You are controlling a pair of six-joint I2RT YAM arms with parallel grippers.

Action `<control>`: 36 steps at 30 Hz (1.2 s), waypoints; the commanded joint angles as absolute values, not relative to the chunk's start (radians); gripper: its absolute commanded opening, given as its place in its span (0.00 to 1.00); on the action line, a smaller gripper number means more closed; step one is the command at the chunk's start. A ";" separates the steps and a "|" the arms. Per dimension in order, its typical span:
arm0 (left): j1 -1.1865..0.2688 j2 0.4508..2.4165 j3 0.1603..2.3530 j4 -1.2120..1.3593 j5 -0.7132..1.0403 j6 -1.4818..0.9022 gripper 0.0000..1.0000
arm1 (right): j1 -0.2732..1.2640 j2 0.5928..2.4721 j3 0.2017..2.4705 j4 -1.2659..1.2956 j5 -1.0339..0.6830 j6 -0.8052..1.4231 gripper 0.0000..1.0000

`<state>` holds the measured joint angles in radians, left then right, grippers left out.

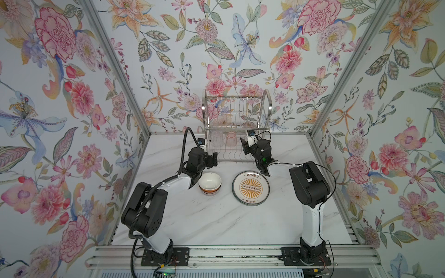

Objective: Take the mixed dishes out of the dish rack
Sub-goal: 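Close the right gripper on the clear glass and lift it out of the rack, then bring the clear glass toward the left gripper while the left gripper closes on it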

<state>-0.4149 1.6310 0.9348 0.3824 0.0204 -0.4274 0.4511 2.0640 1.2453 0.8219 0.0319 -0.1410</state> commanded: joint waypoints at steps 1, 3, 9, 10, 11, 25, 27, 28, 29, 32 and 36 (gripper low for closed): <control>-0.430 1.536 0.931 0.352 0.011 -0.412 0.99 | 0.467 1.983 1.190 0.884 0.017 -0.081 0.00; -0.431 1.486 0.908 0.341 -0.005 -0.404 0.99 | 0.475 1.945 1.147 0.890 0.030 -0.044 0.00; -0.431 1.326 0.807 0.343 -0.049 -0.388 0.99 | 0.509 1.827 1.023 0.894 0.040 0.018 0.00; -0.431 1.308 0.799 0.341 -0.048 -0.383 0.99 | 0.515 1.808 1.003 0.894 0.038 0.026 0.00; -0.431 1.293 0.793 0.337 -0.045 -0.376 0.99 | 0.520 1.791 0.987 0.893 0.035 0.033 0.00; -0.431 1.165 0.720 0.392 0.115 -0.212 0.99 | 0.510 1.489 0.770 0.709 -0.132 0.374 0.00; -0.431 1.161 0.717 0.402 0.166 -0.193 0.99 | 0.494 1.460 0.765 0.644 -0.177 0.450 0.00; -0.430 1.157 0.713 0.416 0.199 -0.181 0.99 | 0.481 1.447 0.758 0.627 -0.209 0.498 0.00; -0.432 1.154 0.706 0.430 0.228 -0.170 0.99 | 0.468 1.439 0.750 0.618 -0.242 0.542 0.00; -0.451 1.144 0.685 0.471 0.286 -0.121 0.99 | 0.415 1.417 0.729 0.606 -0.369 0.697 0.00; -0.490 1.155 0.678 0.509 0.333 -0.071 0.98 | 0.362 1.388 0.705 0.588 -0.464 0.849 0.00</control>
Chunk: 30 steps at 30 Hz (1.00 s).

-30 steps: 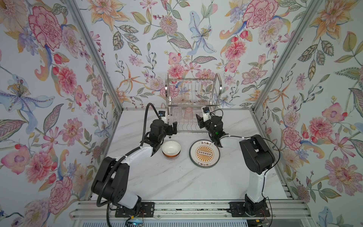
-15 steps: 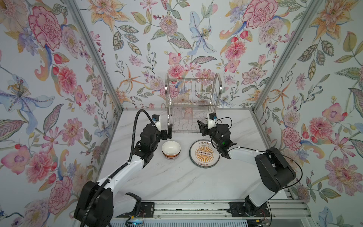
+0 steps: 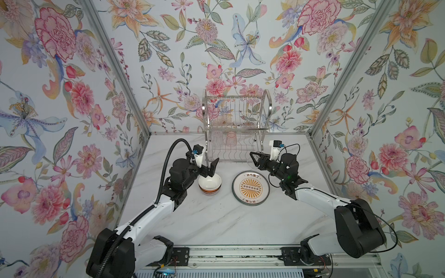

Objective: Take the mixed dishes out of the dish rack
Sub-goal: 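Bring the clear glass toward the left gripper while the left gripper closes on it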

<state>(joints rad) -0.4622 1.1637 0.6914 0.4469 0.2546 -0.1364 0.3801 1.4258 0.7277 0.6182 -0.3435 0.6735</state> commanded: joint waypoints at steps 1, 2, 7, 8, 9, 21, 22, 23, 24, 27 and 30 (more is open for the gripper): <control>-0.507 1.164 0.682 0.513 0.338 -0.054 0.98 | 0.357 1.379 0.697 0.587 -0.469 0.880 0.00; -0.525 1.176 0.687 0.512 0.344 -0.035 0.97 | 0.355 1.372 0.690 0.593 -0.472 0.910 0.00; -0.609 1.263 0.728 0.515 0.351 0.045 0.94 | 0.346 1.368 0.690 0.615 -0.541 1.038 0.00; -0.620 1.283 0.734 0.531 0.359 0.045 0.93 | 0.344 1.370 0.692 0.620 -0.553 1.064 0.00; -0.629 1.303 0.738 0.553 0.372 0.039 0.92 | 0.342 1.370 0.691 0.628 -0.561 1.090 0.00; -0.700 1.503 0.771 0.850 0.434 -0.009 0.84 | 0.339 1.362 0.661 0.710 -0.565 1.253 0.00; -0.701 1.519 0.775 0.868 0.434 -0.018 0.84 | 0.340 1.363 0.660 0.714 -0.562 1.261 0.00; -0.704 1.534 0.781 0.886 0.438 -0.028 0.83 | 0.339 1.364 0.657 0.722 -0.560 1.273 0.00; -0.705 1.550 0.789 0.899 0.442 -0.032 0.83 | 0.340 1.366 0.655 0.730 -0.560 1.285 0.00; -0.710 1.617 0.822 0.909 0.459 -0.032 0.80 | 0.339 1.374 0.649 0.764 -0.561 1.313 0.00; -0.712 1.665 0.853 0.924 0.474 -0.039 0.76 | 0.342 1.373 0.649 0.769 -0.552 1.319 0.00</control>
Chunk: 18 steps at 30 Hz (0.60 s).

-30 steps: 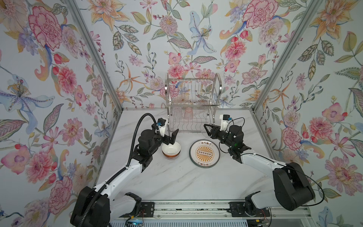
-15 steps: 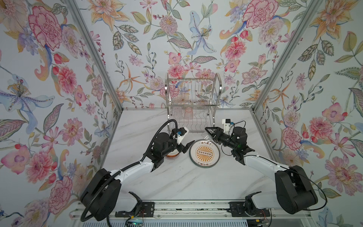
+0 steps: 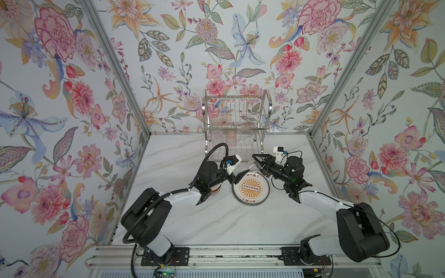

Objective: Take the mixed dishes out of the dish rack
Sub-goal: 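Bring the clear glass toward the left gripper while the left gripper closes on it, then carry the clear glass away with the left gripper while the right gripper withdraws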

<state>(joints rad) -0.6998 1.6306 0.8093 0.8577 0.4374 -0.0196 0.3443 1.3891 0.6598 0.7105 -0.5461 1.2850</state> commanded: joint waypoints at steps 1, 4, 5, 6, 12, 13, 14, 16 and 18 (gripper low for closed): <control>-0.711 1.675 0.863 0.925 0.476 -0.043 0.75 | 0.342 1.373 0.649 0.768 -0.552 1.319 0.00; -0.712 1.712 0.896 0.917 0.477 -0.041 0.69 | 0.342 1.375 0.647 0.766 -0.560 1.320 0.00; -0.713 1.722 0.905 0.916 0.477 -0.043 0.66 | 0.342 1.374 0.644 0.766 -0.559 1.321 0.00; -0.712 1.730 0.912 0.916 0.477 -0.046 0.65 | 0.343 1.371 0.640 0.767 -0.558 1.325 0.00; -0.715 1.782 0.946 0.948 0.498 -0.091 0.50 | 0.353 1.370 0.622 0.774 -0.557 1.334 0.00; -0.717 1.790 0.951 0.948 0.500 -0.097 0.47 | 0.354 1.373 0.620 0.778 -0.555 1.337 0.00; -0.719 1.797 0.955 0.948 0.497 -0.104 0.44 | 0.356 1.373 0.618 0.786 -0.554 1.340 0.00; -0.724 1.804 0.956 0.957 0.496 -0.113 0.42 | 0.358 1.377 0.618 0.794 -0.555 1.344 0.00; -0.729 1.809 0.951 0.971 0.492 -0.118 0.41 | 0.358 1.384 0.618 0.801 -0.557 1.346 0.00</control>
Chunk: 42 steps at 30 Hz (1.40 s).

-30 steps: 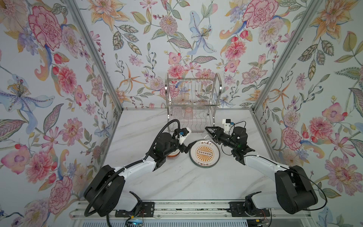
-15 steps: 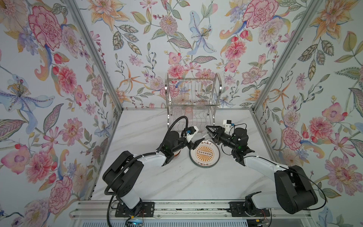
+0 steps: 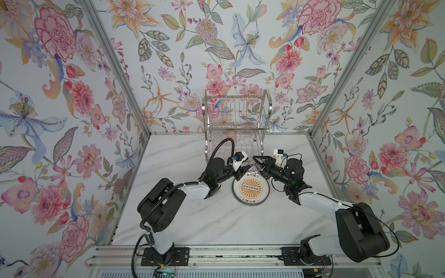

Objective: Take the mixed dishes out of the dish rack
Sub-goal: 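Carry the clear glass away with the left gripper while the right gripper withdraws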

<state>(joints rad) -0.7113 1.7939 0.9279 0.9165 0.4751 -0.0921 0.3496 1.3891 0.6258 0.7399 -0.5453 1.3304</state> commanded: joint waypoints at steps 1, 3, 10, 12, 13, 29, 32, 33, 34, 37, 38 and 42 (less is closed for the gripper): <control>-0.730 1.813 0.951 0.974 0.493 -0.122 0.41 | 0.358 1.389 0.618 0.804 -0.558 1.352 0.00; -0.735 1.820 0.952 0.983 0.494 -0.133 0.40 | 0.360 1.403 0.615 0.838 -0.567 1.374 0.00; -0.737 1.823 0.953 1.017 0.492 -0.160 0.25 | 0.363 1.446 0.609 0.901 -0.581 1.407 0.00; -0.737 1.821 0.956 1.013 0.491 -0.163 0.17 | 0.365 1.448 0.606 0.907 -0.578 1.406 0.00; -0.737 1.820 0.957 1.008 0.491 -0.164 0.13 | 0.364 1.449 0.605 0.908 -0.577 1.403 0.05; -0.743 1.725 0.925 0.940 0.394 -0.096 0.00 | 0.283 1.258 0.542 0.782 -0.477 1.154 0.99; -0.743 1.674 0.915 0.892 0.368 -0.068 0.00 | 0.285 1.177 0.586 0.596 -0.437 0.973 0.99; -0.744 1.655 0.912 0.877 0.358 -0.058 0.00 | 0.287 1.155 0.592 0.557 -0.422 0.917 0.99; -0.744 1.631 0.905 0.855 0.347 -0.046 0.00 | 0.290 1.130 0.596 0.517 -0.403 0.857 0.99; -0.744 1.527 0.880 0.807 0.281 -0.012 0.00 | 0.302 1.067 0.586 0.470 -0.356 0.726 0.99; -0.745 1.493 0.873 0.788 0.255 0.002 0.00 | 0.308 1.045 0.582 0.457 -0.340 0.678 0.99; -0.745 1.371 0.851 0.698 0.158 0.068 0.00 | 0.359 0.967 0.571 0.413 -0.275 0.487 0.99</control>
